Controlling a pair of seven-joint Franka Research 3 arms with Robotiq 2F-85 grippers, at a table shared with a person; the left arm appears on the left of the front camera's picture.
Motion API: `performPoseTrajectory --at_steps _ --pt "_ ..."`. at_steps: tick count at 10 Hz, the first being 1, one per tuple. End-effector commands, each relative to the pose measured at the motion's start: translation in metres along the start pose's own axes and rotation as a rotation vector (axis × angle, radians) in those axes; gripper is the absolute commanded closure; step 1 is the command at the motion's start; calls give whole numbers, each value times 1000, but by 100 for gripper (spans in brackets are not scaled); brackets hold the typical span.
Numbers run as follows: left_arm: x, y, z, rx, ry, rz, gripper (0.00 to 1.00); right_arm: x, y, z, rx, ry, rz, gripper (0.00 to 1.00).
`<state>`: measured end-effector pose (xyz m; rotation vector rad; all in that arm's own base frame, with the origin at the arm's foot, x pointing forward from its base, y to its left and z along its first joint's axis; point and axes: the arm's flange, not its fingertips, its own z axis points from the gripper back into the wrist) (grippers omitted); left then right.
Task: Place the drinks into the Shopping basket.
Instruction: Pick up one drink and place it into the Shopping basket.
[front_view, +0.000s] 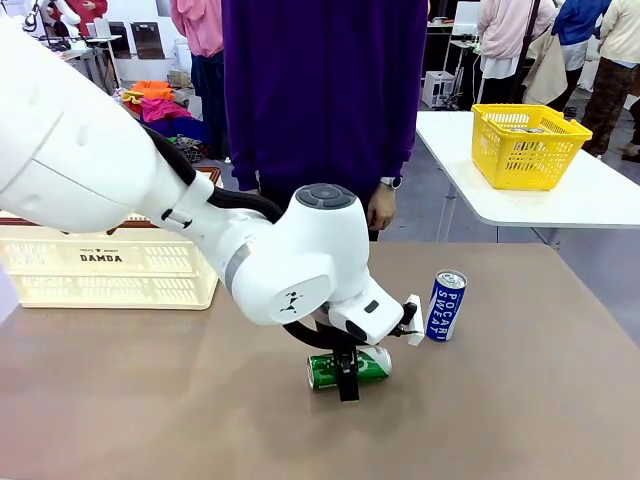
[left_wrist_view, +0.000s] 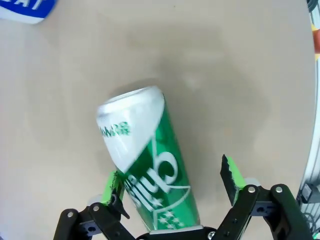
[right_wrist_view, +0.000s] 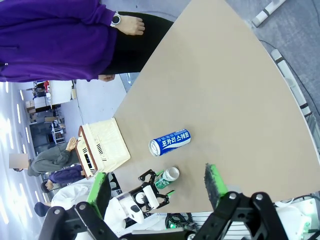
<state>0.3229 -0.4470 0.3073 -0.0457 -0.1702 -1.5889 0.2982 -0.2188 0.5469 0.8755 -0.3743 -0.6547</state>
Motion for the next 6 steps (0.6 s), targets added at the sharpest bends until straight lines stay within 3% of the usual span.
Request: performPoseTrajectory --at_steps 1,5,6 --pt "3 0 -7 -14 3 20 0 2 1 2 5 8 10 0" --pt "1 0 -12 -24 1 14 0 2 1 2 5 8 10 0" --pt "0 0 -11 -29 -5 4 57 2 1 2 5 8 10 0"
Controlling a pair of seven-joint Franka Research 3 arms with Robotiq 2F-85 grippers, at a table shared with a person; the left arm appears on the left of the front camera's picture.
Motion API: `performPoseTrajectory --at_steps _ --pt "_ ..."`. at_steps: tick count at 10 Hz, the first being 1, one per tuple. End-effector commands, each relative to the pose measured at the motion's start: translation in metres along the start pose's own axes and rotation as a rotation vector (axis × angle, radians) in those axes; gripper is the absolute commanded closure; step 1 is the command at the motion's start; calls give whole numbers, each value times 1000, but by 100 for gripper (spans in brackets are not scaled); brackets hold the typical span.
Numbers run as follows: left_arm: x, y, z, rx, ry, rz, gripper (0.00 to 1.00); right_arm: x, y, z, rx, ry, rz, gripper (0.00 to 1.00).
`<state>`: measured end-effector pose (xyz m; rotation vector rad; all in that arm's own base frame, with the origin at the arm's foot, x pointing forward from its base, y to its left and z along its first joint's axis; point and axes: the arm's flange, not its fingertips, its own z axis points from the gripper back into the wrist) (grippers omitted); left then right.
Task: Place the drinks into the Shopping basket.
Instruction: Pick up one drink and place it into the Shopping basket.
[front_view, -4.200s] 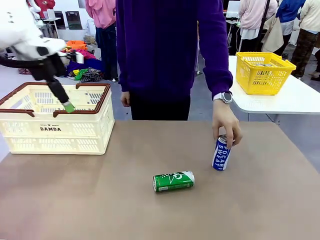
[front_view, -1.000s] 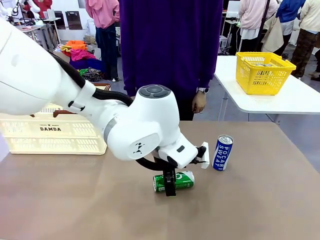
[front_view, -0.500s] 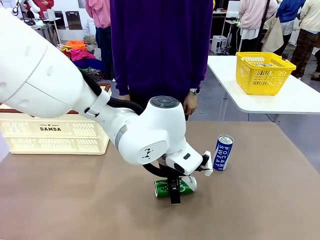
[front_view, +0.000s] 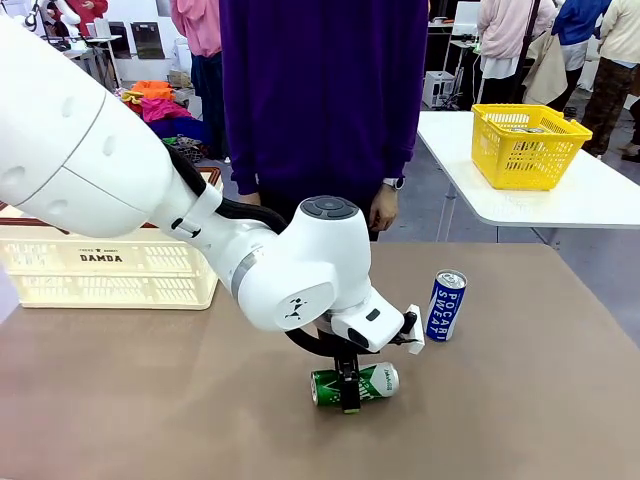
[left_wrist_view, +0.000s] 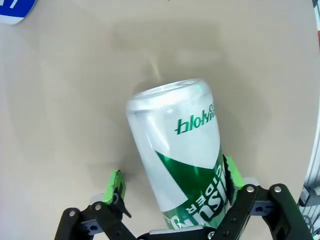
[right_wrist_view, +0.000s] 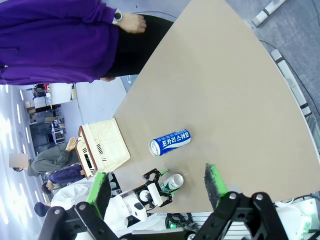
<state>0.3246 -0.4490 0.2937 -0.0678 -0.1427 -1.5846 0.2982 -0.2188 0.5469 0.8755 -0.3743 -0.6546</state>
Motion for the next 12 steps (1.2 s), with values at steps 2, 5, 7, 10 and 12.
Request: performPoseTrajectory --at_steps 2,5,7,10,12 --pt "-1 -2 5 -9 -24 -3 100 2 1 2 5 8 10 0" --pt "-5 0 20 -18 -62 6 100 2 1 2 5 8 10 0" --pt "-17 13 58 -17 -102 14 100 2 1 2 5 8 10 0" --pt "-65 88 183 50 -94 74 100 2 1 2 5 8 10 0" --pt "-115 135 242 24 -70 139 100 2 1 2 5 8 10 0"
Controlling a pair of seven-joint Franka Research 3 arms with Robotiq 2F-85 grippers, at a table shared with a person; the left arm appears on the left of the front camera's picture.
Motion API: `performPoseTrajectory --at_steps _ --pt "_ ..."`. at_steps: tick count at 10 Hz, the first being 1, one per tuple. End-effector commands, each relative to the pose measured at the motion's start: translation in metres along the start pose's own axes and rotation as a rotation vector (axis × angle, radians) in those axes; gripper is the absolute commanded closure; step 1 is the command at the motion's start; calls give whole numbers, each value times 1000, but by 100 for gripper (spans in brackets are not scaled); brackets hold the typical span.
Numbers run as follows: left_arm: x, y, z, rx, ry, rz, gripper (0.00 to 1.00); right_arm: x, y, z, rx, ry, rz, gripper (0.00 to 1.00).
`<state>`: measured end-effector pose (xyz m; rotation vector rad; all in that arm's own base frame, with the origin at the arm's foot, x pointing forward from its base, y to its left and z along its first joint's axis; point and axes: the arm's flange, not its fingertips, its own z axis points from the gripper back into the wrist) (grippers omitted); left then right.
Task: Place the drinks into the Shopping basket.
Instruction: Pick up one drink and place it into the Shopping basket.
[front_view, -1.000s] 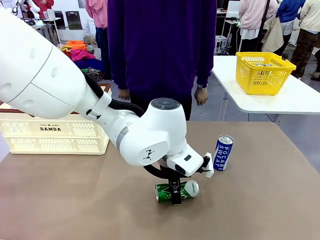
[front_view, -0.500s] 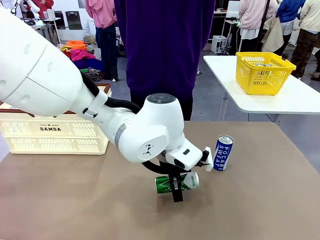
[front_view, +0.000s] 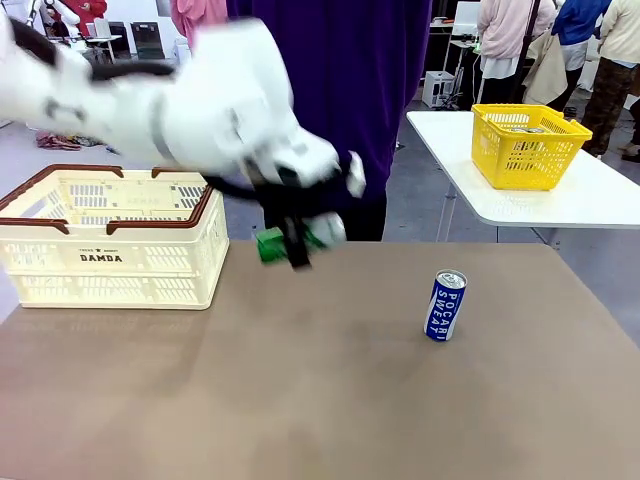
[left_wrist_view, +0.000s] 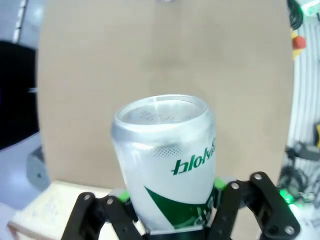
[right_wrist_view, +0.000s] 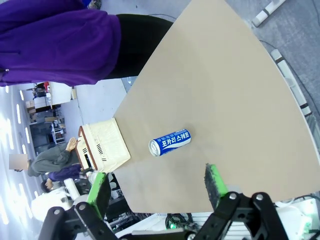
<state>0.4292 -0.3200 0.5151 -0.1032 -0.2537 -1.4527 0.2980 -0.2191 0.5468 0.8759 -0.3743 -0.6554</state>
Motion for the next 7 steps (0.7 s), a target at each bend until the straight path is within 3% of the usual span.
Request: performPoseTrajectory --at_steps 1,2,3,4,7 --pt "-33 38 25 -20 69 66 100 2 2 2 5 8 10 0" --pt "-59 42 35 30 136 87 100 2 2 2 5 8 10 0" --pt "-74 37 42 53 121 109 100 2 2 2 5 8 10 0" --pt "-58 48 43 8 79 82 100 2 2 2 5 8 10 0" --pt "-58 48 43 8 79 82 100 2 2 2 5 8 10 0"
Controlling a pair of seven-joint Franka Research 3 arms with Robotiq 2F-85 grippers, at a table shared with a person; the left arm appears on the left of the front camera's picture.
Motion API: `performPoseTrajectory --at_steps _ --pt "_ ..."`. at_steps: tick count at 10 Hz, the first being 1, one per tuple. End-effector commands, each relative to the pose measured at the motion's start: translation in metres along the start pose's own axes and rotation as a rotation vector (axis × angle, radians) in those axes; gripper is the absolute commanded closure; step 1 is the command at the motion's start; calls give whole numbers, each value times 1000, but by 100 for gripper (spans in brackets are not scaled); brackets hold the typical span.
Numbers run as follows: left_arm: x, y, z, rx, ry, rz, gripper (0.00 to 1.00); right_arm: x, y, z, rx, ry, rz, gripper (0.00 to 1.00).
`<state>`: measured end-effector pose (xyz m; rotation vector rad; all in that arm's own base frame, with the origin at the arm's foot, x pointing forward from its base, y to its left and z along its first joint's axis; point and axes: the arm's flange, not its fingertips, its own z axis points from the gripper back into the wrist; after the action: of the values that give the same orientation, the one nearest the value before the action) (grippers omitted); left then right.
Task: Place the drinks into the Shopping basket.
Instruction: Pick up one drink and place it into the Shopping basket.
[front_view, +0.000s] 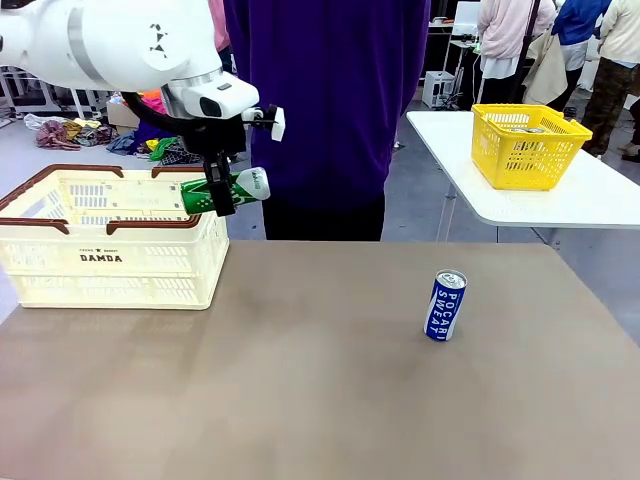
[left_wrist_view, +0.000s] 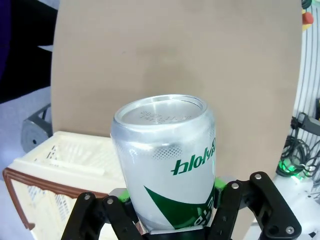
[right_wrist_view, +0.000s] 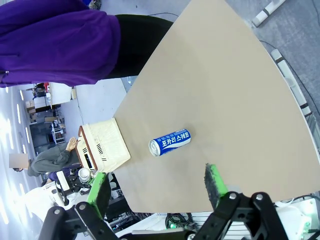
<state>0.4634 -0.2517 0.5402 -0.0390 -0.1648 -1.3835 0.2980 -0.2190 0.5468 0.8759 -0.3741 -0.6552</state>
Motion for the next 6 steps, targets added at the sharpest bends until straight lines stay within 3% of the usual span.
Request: performPoseTrajectory --at_steps 1,2,3,4,5,6 --pt "-1 4 7 8 -23 12 100 2 2 2 5 8 10 0" --pt "0 0 0 0 0 0 100 2 2 2 5 8 10 0" --pt "-2 43 -2 -36 179 224 100 2 2 2 5 8 10 0" --pt "-18 92 -2 -27 262 460 100 2 2 2 5 8 10 0" --pt "-38 122 -1 35 304 667 100 2 2 2 5 8 10 0" --pt "-61 142 4 37 311 784 100 2 2 2 5 8 10 0"
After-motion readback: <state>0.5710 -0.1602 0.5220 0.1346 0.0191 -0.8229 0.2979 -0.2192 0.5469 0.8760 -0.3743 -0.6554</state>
